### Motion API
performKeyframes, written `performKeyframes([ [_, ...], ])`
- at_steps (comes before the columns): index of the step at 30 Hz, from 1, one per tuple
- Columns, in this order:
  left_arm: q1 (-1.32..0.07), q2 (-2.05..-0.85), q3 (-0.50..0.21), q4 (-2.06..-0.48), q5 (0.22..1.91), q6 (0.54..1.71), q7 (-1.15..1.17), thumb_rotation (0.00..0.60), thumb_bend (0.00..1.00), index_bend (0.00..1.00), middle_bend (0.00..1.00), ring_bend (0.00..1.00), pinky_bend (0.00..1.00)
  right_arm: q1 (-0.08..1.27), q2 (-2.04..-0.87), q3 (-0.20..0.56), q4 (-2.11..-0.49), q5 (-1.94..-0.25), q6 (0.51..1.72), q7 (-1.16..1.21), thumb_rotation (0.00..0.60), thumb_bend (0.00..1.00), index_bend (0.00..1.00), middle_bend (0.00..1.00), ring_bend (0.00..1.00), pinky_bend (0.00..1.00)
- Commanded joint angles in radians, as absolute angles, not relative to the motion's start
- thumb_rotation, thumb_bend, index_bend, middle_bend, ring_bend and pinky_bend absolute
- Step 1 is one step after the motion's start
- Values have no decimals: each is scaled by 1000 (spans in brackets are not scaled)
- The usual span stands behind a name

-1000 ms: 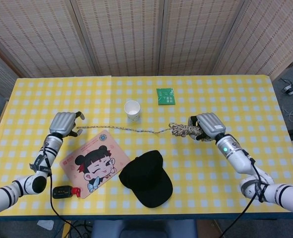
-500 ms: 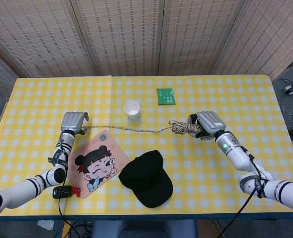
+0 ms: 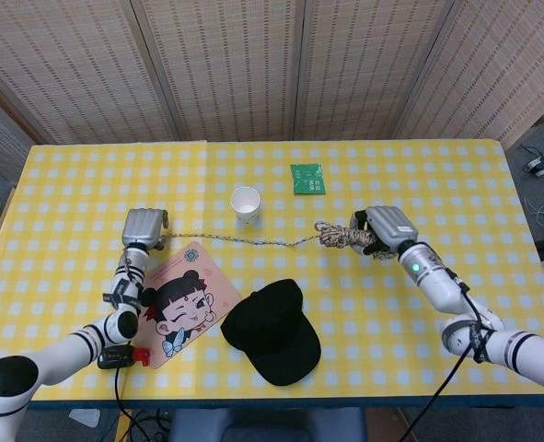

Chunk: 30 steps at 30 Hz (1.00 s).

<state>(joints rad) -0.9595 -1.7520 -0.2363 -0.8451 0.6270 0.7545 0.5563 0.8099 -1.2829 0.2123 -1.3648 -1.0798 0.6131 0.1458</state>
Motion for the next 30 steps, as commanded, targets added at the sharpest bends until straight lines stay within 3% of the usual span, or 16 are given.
performKeyframes([
  [1,-962,-1779,-240,-812,643,760,551,600,331,580,1000,1000,806,809,-1283,210,-1366,-1079,613,144,600,677,740,617,545,658],
  [30,-983,-1900,-299,-623,695,685,562,600,332,636,1000,1000,812,802,-1282,203,-1341,-1068,605,157,600,678,743,619,545,658],
])
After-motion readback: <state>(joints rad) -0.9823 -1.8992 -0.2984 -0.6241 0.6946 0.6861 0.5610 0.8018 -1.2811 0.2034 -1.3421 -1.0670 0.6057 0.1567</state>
